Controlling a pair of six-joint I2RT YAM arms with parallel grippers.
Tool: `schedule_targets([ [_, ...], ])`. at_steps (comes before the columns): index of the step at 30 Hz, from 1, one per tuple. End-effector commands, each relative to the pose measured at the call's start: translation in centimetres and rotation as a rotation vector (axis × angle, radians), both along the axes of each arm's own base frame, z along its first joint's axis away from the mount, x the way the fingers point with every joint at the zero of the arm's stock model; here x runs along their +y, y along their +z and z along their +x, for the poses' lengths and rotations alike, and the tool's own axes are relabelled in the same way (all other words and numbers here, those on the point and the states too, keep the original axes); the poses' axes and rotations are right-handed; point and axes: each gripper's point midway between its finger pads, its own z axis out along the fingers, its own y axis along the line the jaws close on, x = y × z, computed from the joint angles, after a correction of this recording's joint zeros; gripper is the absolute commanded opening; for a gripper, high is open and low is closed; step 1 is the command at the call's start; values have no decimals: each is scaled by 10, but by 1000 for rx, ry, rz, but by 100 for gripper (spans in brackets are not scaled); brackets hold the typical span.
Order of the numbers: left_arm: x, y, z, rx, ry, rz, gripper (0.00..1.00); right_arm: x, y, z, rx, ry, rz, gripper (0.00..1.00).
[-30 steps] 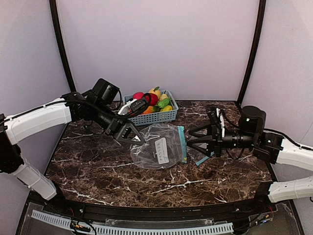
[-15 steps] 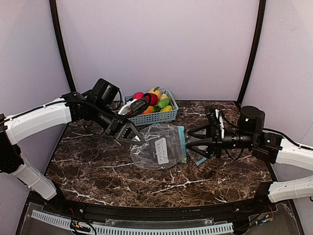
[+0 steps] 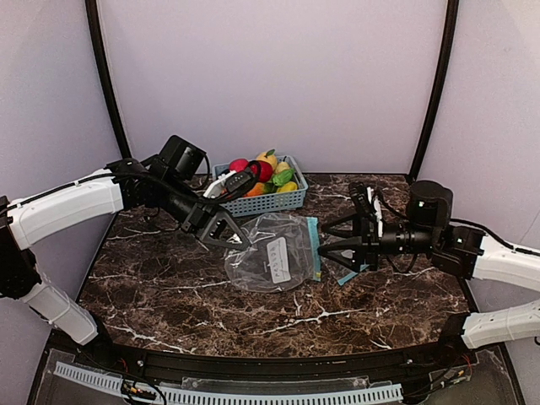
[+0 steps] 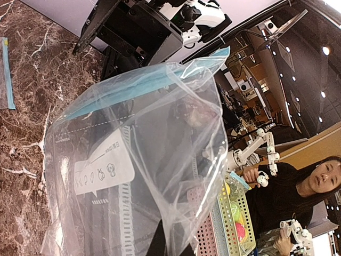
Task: Place the food in the zip-top bag and seal the zipper
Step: Pass from the left arm to the right
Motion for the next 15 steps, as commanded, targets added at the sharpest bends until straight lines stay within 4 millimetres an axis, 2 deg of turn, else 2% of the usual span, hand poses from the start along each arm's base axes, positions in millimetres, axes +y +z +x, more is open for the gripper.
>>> schedule_targets([
  [1, 8, 5, -8, 5, -20, -20, 1, 5, 13, 2, -47, 12, 13, 62],
  [15, 10, 4, -11, 1, -30, -12, 1, -1, 27, -3, -78, 15, 27, 62],
])
